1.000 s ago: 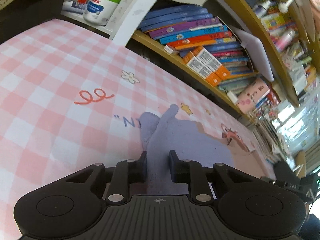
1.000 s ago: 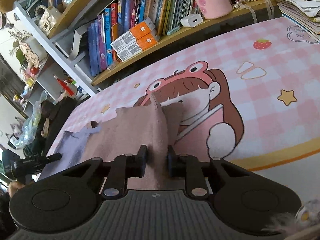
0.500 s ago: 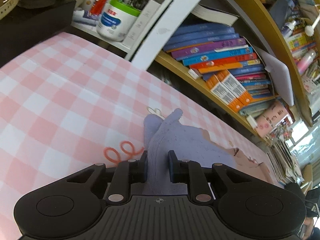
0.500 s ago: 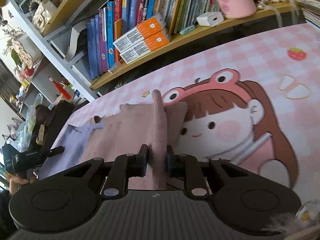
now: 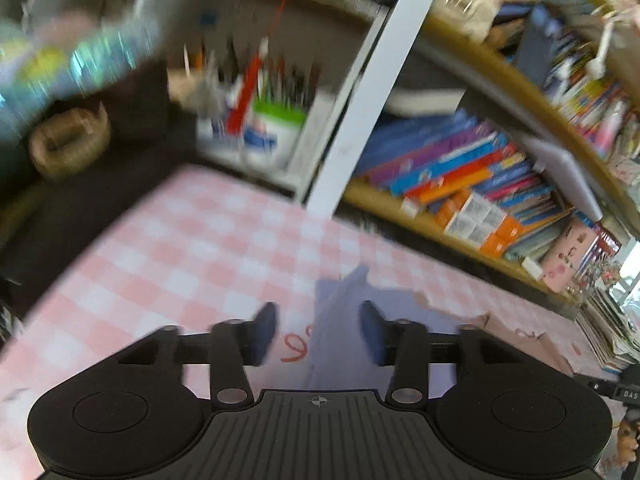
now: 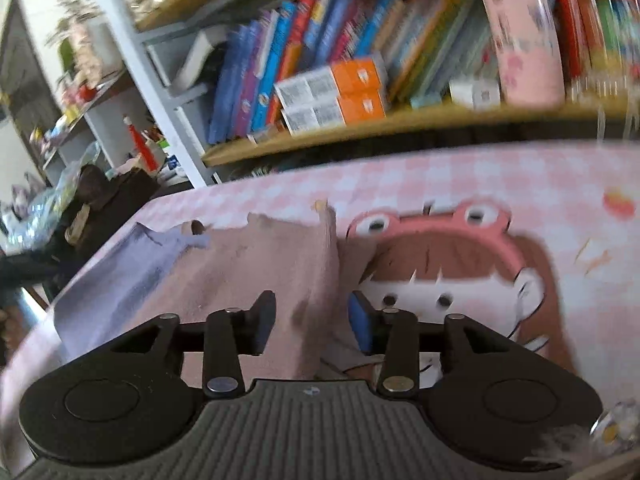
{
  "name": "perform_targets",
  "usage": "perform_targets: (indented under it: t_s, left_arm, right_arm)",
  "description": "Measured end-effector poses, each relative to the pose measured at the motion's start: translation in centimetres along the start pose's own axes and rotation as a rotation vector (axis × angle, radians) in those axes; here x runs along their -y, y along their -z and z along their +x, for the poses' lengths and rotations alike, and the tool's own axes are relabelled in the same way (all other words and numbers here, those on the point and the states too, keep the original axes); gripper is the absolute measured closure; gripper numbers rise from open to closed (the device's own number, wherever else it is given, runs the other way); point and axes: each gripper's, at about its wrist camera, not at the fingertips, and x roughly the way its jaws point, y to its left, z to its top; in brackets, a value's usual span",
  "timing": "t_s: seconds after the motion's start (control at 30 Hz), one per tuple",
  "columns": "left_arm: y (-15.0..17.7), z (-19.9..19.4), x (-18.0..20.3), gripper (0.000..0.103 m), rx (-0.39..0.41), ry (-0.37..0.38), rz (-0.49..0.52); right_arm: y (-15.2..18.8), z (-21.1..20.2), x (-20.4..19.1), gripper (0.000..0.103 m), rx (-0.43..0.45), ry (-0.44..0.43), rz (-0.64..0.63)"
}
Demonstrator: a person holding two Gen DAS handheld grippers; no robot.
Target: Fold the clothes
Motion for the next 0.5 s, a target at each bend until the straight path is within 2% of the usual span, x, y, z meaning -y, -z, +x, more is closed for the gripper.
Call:
perform_targets:
  t_s: [0.03, 0.1, 0.23, 0.37, 0.5]
  left_arm:
    - [0.2, -1.4, 0.3, 0.025, 0.025, -0.004, 0.004]
    - [0.7, -3.8, 0.8, 0.019, 0.066, -0.012, 0.005]
    - [2.4, -6.4, 1.5, 0.012, 0.062, -0.039, -0.052]
    - [4.7, -7.9, 1.6, 0.012, 0.078, -0.078, -0.133]
    - [6.2, -7.7, 1.5, 0.012, 0.054, -0.085, -0.227]
  right_arm:
    - [-0.1, -0.4, -0.2, 0.061, 0.016, 0.004, -0.040]
    - [-0.1, -1.1, -0.7, 0.060, 0.036, 0.003, -0.115]
    - [0.2, -1.8, -1.9, 0.057, 0.057, -0.043, -0.253]
    - [0.9, -2.0, -2.9, 0.053, 0.048, -0.124, -0.349]
    - [1.6, -2.1, -3.4, 0.050, 0.023, -0.177, -0.420]
